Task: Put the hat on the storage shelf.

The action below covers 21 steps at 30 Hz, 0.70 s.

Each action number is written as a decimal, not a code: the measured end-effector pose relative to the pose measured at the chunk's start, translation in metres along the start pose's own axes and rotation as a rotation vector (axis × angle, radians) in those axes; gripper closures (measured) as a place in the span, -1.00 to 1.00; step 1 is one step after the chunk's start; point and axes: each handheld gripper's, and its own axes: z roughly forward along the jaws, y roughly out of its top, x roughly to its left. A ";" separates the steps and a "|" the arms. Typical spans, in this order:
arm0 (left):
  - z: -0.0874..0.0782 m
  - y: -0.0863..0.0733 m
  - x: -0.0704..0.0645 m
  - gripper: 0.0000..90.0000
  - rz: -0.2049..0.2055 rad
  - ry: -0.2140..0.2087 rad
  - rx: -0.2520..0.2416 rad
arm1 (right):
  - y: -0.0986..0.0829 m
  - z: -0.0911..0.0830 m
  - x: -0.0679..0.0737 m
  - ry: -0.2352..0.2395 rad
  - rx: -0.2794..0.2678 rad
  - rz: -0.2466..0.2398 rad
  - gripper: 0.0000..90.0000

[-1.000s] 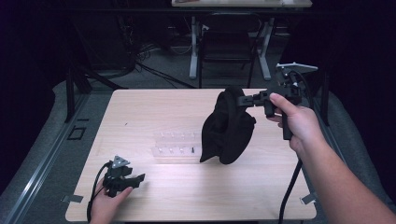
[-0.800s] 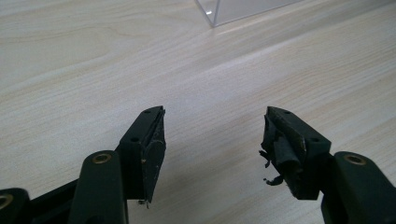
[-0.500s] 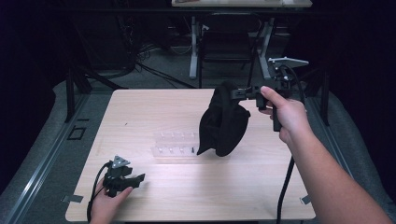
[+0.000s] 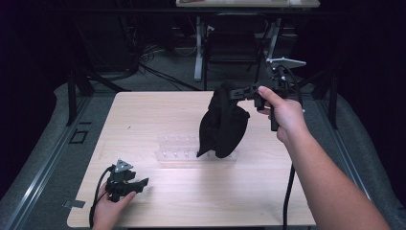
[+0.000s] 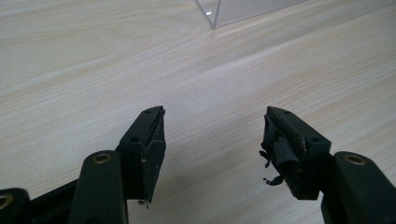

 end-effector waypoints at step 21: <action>-0.001 -0.002 -0.002 -0.13 0.000 -0.001 -0.008 | 0.006 0.017 -0.007 -0.038 0.010 0.011 0.96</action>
